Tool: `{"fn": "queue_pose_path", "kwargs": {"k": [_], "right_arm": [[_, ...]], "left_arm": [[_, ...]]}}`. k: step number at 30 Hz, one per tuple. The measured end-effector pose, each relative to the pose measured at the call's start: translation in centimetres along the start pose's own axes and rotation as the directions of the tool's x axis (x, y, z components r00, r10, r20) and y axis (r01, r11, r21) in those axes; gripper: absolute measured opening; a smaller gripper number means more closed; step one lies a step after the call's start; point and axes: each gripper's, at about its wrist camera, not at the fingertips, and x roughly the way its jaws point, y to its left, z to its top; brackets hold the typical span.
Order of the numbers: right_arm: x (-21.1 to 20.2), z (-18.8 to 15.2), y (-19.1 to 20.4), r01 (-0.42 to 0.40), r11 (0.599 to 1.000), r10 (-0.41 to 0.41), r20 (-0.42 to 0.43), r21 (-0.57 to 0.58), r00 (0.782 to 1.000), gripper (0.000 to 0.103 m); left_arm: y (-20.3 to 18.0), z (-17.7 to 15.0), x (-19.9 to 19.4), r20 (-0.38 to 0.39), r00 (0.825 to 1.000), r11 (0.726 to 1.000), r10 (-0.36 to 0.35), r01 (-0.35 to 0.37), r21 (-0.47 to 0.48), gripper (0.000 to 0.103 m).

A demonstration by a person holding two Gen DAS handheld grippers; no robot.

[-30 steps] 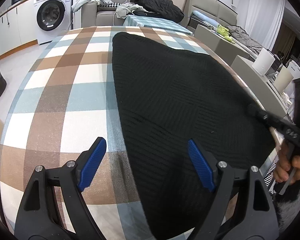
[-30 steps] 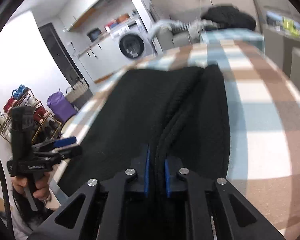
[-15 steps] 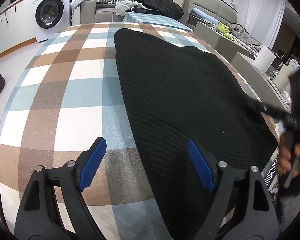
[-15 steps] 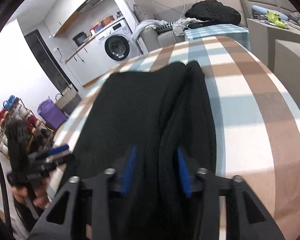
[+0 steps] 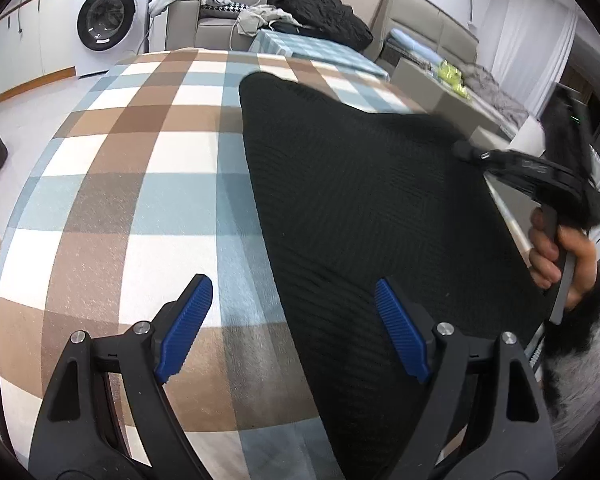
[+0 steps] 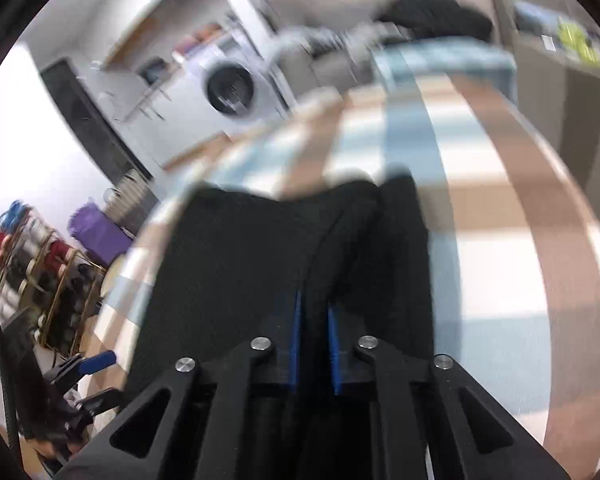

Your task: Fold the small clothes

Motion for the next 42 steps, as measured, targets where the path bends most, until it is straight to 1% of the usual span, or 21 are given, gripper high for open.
{"fn": "queue_pose_path", "kwargs": {"k": [2,5,6,8,9,11,12,15,18,21,23,26,27,29,30,31,33,36,38,40,42], "right_arm": [[-2.1,0.6,0.3,-0.048,0.999,0.046,0.075,0.023,0.996,0.01],[-3.0,1.0,-0.4,0.009,0.998,-0.017,0.12,0.065,0.993,0.01],[-2.6,1.0,-0.8,0.063,0.996,-0.07,0.103,0.068,0.992,0.01],[-1.7,0.7,-1.6,0.115,0.989,-0.121,0.065,0.092,0.991,0.01],[-0.6,0.4,-2.4,0.153,0.981,-0.154,0.001,0.116,0.988,0.011],[0.3,-0.3,-3.4,0.187,0.969,-0.18,-0.059,0.16,0.982,0.013],[0.4,-0.6,-3.7,0.186,0.968,-0.175,-0.078,0.167,0.981,0.019],[-0.9,-2.1,-3.6,0.145,0.974,-0.127,-0.111,0.173,0.986,0.026],[-3.4,-4.6,-2.7,0.118,0.985,-0.101,-0.133,0.125,0.986,0.034],[-6.0,-7.7,-2.1,0.073,0.989,-0.055,-0.14,0.127,0.989,0.04],[-7.2,-9.8,-1.6,0.038,0.991,-0.018,-0.154,0.125,0.988,0.04],[-8.7,-12.1,-1.0,0.027,0.991,-0.009,-0.136,0.128,0.991,0.04],[-9.1,-12.7,-0.8,0.027,0.992,-0.012,-0.123,0.124,0.992,0.04],[-9.7,-13.2,-0.1,0.052,0.995,-0.043,-0.097,0.089,0.994,0.031],[-10.0,-13.3,0.3,0.046,0.996,-0.04,-0.085,0.073,0.996,0.017],[-10.3,-13.3,0.5,0.032,0.997,-0.026,-0.075,0.072,0.997,0.012],[-10.7,-12.9,0.5,-0.011,0.997,0.015,-0.058,0.08,0.998,0.011],[-9.7,-13.5,-0.4,0.039,0.992,-0.024,-0.131,0.12,0.991,0.011],[-9.6,-13.6,-0.8,0.037,0.989,-0.018,-0.13,0.146,0.991,0.016],[-9.9,-13.4,-0.9,0.031,0.989,-0.015,-0.105,0.147,0.994,0.03],[-10.1,-13.2,-1.0,0.03,0.988,-0.019,-0.073,0.149,0.997,0.036]], "left_arm": [[0.2,0.3,-0.4,0.011,1.0,1.0,-0.009,0.009,-0.006,0.082],[0.3,0.7,-0.7,0.025,1.0,1.0,-0.003,0.003,-0.008,0.082],[0.4,0.8,-0.7,0.025,1.0,1.0,-0.004,0.004,-0.009,0.082],[0.5,0.9,-0.4,0.022,1.0,1.0,0.007,-0.007,-0.013,0.082],[0.6,0.8,-0.2,0.016,1.0,1.0,0.011,-0.011,-0.014,0.082],[0.6,0.6,0.3,0.001,1.0,1.0,0.021,-0.021,-0.017,0.082],[0.5,0.4,0.6,-0.008,1.0,1.0,0.024,-0.024,-0.015,0.082],[0.1,-0.2,1.0,-0.025,0.999,1.0,0.024,-0.024,-0.01,0.082],[-0.7,-0.7,1.0,-0.032,0.999,1.0,0.018,-0.018,0.013,0.082],[-1.9,-1.5,0.8,-0.038,0.999,0.999,0.005,-0.003,0.048,0.082],[-2.6,-2.1,0.6,-0.043,0.999,0.998,-0.003,0.005,0.067,0.082],[-3.3,-3.0,0.6,-0.058,0.998,0.996,-0.004,0.01,0.09,0.082],[-3.4,-3.3,0.7,-0.065,0.998,0.996,-0.002,0.007,0.09,0.082],[-3.5,-3.7,0.9,-0.072,0.997,0.996,-0.002,0.009,0.087,0.082],[-3.4,-3.8,0.9,-0.074,0.997,0.996,-0.003,0.009,0.083,0.082],[-3.4,-3.8,0.8,-0.074,0.997,0.997,-0.003,0.009,0.079,0.082],[-3.2,-3.7,0.6,-0.066,0.998,0.997,0.0,0.004,0.071,0.082],[-2.9,-3.6,0.6,-0.067,0.998,0.998,-0.011,0.015,0.06,0.082],[-2.9,-3.7,0.8,-0.074,0.997,0.998,-0.009,0.014,0.06,0.082],[-3.0,-3.7,1.0,-0.075,0.997,0.998,0.003,0.002,0.061,0.082],[-3.1,-3.7,1.1,-0.067,0.998,0.998,0.007,-0.003,0.063,0.082]]}}
